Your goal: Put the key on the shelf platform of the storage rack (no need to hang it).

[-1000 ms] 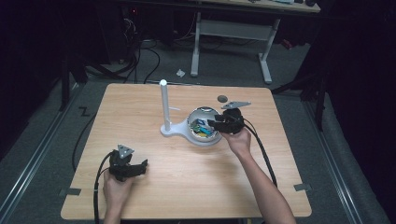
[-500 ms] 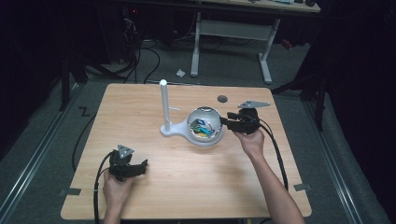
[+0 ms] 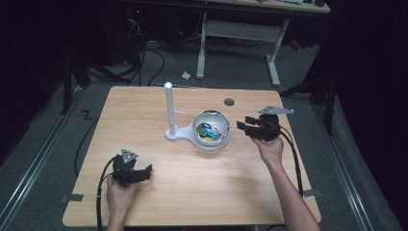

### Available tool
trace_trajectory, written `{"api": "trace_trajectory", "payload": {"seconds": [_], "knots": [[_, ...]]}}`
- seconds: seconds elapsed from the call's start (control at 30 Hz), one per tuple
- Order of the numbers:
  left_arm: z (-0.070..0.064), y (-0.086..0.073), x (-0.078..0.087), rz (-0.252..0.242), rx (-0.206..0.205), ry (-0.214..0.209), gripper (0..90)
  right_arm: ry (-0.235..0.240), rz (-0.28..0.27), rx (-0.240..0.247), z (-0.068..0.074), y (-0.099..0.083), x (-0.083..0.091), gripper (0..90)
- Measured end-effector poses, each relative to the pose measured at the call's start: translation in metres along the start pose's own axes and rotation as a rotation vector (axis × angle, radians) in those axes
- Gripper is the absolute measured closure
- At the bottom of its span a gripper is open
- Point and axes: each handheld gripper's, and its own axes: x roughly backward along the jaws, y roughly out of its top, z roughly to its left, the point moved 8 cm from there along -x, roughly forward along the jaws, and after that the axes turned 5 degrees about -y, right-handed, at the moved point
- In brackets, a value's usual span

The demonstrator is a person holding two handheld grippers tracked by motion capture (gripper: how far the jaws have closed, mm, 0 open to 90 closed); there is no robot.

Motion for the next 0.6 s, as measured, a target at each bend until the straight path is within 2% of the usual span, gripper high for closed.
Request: {"api": "trace_trajectory", "payload": {"seconds": [0.2, 0.37, 0.6], "knots": [[0.0, 0.0, 0.0, 0.0, 0.0, 0.0, 14.8, -0.007, -0.01, -0.004, -0.003, -0.002, 0.009, 50.2], [0.0, 0.0, 0.0, 0.002, -0.005, -0.002, 14.8, -0.012, -0.014, -0.034, -0.009, -0.008, 0.014, 49.9], [0.0, 0.0, 0.0, 0.001, -0.001, 0.0, 14.8, -0.021, -0.023, -0.032, -0.012, -0.01, 0.026, 49.6]]}}
